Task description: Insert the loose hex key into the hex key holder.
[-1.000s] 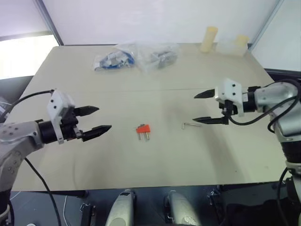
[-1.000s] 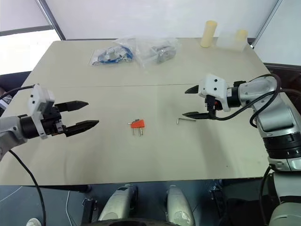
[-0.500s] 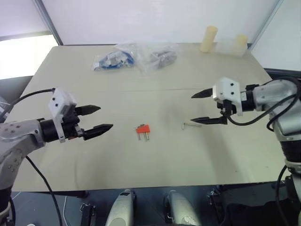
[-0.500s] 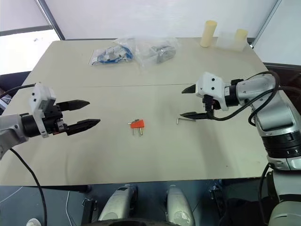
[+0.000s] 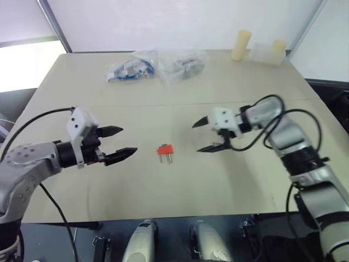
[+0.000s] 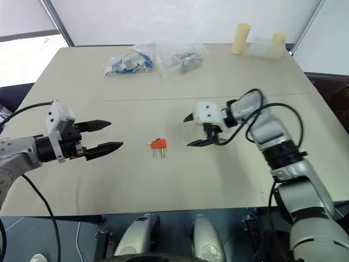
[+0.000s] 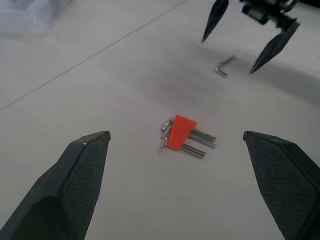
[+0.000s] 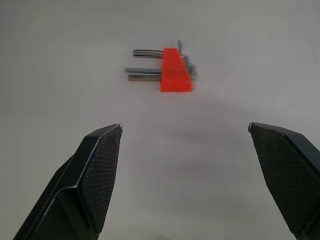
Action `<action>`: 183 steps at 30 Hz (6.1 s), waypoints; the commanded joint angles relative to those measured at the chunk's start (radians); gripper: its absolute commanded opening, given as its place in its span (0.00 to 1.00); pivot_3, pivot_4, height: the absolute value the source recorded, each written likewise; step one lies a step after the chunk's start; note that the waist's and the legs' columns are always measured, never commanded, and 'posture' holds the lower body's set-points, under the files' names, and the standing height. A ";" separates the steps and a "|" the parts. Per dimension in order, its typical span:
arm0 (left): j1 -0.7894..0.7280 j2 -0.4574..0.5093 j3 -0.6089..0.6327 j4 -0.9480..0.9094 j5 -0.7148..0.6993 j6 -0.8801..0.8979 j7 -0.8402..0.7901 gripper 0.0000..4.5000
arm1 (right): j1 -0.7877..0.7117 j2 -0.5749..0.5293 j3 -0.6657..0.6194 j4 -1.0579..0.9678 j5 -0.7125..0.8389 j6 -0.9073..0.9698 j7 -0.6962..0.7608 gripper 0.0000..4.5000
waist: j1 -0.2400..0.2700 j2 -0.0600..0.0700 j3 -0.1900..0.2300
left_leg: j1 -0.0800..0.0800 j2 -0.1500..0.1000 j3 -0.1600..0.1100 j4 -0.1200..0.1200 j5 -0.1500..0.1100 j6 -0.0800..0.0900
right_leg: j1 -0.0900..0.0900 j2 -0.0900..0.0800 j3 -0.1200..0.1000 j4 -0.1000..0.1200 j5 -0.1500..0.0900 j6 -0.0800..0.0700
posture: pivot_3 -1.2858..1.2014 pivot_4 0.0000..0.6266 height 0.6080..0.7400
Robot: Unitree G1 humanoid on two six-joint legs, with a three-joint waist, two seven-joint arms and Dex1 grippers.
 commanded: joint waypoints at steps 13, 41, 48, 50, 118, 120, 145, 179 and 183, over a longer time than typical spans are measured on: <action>0.120 0.003 0.089 -0.118 -0.007 -0.014 0.032 0.99 | -0.214 0.269 0.025 0.607 -0.155 -0.331 -0.087 0.94 | -0.002 0.000 0.000 | 0.000 0.000 0.000 -0.001 0.000 0.000 | 0.000 0.000 0.000 0.000 0.000 0.000 | 0.52 0.24 1.00; 0.167 0.017 0.096 -0.118 0.058 -0.074 0.016 1.00 | -0.236 0.372 -0.032 0.712 -0.199 -0.334 -0.088 0.88 | -0.025 0.000 0.000 | 0.001 0.000 -0.001 -0.002 0.000 0.000 | 0.000 0.000 0.000 0.001 0.000 0.000 | 0.52 0.24 1.00; 0.176 0.013 0.097 -0.123 0.068 -0.087 0.024 1.00 | -0.234 0.369 -0.025 0.750 -0.235 -0.354 -0.120 0.23 | -0.025 0.000 0.000 | 0.002 0.000 -0.001 -0.002 0.000 0.000 | 0.000 0.000 0.000 0.002 0.000 0.000 | 0.52 0.24 1.00; 0.176 0.013 0.096 -0.123 0.070 -0.090 0.026 1.00 | -0.229 0.365 -0.018 0.754 -0.246 -0.362 -0.128 0.23 | -0.025 0.000 0.000 | 0.002 0.000 -0.001 -0.001 0.000 0.000 | 0.000 0.000 0.000 0.002 0.000 0.000 | 0.52 0.24 1.00; -0.437 -0.264 -0.204 0.336 0.017 -0.024 -0.165 0.16 | 0.148 -0.007 -0.051 -0.197 -0.855 -0.800 -1.362 0.23 | -0.023 -0.001 0.001 | 0.001 -0.001 -0.001 0.000 0.001 -0.002 | -0.001 0.001 0.001 0.004 0.000 0.000 | 0.52 0.24 1.00; -0.437 -0.270 -0.206 0.334 0.019 -0.023 -0.165 0.03 | 0.149 -0.006 -0.053 -0.203 -0.851 -0.798 -1.356 0.23 | -0.022 -0.001 0.001 | 0.001 -0.001 -0.001 0.000 0.001 -0.002 | -0.001 0.001 0.001 0.004 0.000 0.000 | 0.52 0.24 1.00; -0.454 -0.290 -0.213 0.332 0.017 0.030 -0.134 0.67 | 0.181 0.005 -0.046 -0.219 -0.817 -0.767 -1.308 0.23 | -0.022 -0.001 0.001 | 0.001 -0.001 -0.001 0.000 0.001 -0.002 | -0.001 0.001 0.001 0.004 0.000 0.000 | 0.52 0.24 1.00; -0.438 -0.317 -0.243 0.342 0.053 0.005 -0.131 0.37 | 0.195 0.000 -0.054 -0.246 -0.791 -0.758 -1.280 0.23 | -0.022 -0.001 0.001 | 0.001 -0.001 -0.001 0.000 0.001 -0.002 | -0.001 0.001 0.001 0.004 0.000 0.000 | 0.52 0.24 1.00; -0.425 -0.316 -0.239 0.336 0.049 0.010 -0.128 0.01 | 0.199 0.003 -0.055 -0.248 -0.788 -0.755 -1.276 0.23 | -0.022 -0.001 0.001 | 0.001 -0.001 -0.001 0.000 0.001 -0.002 | -0.001 0.001 0.001 0.004 0.000 0.000 | 0.52 0.24 1.00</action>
